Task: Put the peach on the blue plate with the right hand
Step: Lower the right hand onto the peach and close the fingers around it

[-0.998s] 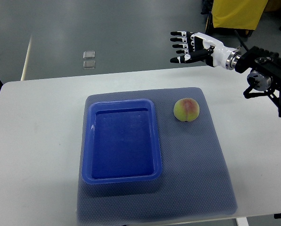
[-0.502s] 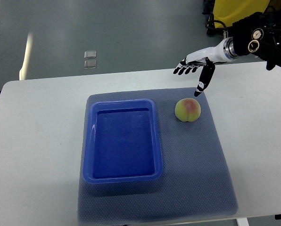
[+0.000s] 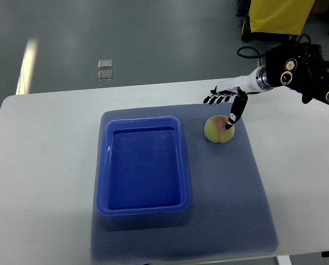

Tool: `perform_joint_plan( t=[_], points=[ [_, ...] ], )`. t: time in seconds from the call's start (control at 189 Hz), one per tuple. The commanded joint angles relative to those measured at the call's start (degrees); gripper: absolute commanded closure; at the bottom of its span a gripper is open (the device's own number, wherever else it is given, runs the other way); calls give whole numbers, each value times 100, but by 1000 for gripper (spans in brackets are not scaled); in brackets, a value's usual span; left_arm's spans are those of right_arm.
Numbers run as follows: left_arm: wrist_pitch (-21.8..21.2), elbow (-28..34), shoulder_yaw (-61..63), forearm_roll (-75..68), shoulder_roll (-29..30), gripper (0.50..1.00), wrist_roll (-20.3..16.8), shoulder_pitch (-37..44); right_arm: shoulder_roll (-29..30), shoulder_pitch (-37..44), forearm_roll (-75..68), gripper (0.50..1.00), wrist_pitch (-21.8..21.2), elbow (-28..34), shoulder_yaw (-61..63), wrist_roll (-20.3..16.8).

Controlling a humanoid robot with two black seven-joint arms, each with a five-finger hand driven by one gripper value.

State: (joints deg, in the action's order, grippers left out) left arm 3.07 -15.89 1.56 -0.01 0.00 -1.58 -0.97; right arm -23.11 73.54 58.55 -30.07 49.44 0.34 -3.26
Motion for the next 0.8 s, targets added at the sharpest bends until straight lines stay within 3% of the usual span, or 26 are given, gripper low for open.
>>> perform_joint_plan(
  t=[0.0, 0.391, 0.612, 0.665, 0.713, 0.718, 0.792, 0.797],
  points=[
    [-8, 7, -6, 1, 0, 500, 0, 0, 97, -103, 16, 572, 115, -39, 1, 10],
    [1, 7, -6, 1, 0, 500, 0, 0, 176, -464, 25, 579, 361, -83, -17, 45],
    [1, 7, -6, 1, 0, 500, 0, 0, 220, -613, 25, 626, 564, -92, -34, 62],
    [1, 7, -6, 1, 0, 500, 0, 0, 272, -683, 33, 679, 678, -118, -43, 62],
    [1, 7, -6, 1, 0, 500, 0, 0, 272, -683, 33, 679, 678, -118, -43, 62],
    [1, 7, -6, 1, 0, 500, 0, 0, 281, -718, 51, 747, 721, -136, -43, 62],
    [-8, -2, -6, 1, 0, 500, 0, 0, 334, -771, 200, 844, 792, -171, -43, 71],
    [0, 7, -6, 1, 0, 500, 0, 0, 343, -780, 235, 873, 801, -180, -43, 71]
  ],
)
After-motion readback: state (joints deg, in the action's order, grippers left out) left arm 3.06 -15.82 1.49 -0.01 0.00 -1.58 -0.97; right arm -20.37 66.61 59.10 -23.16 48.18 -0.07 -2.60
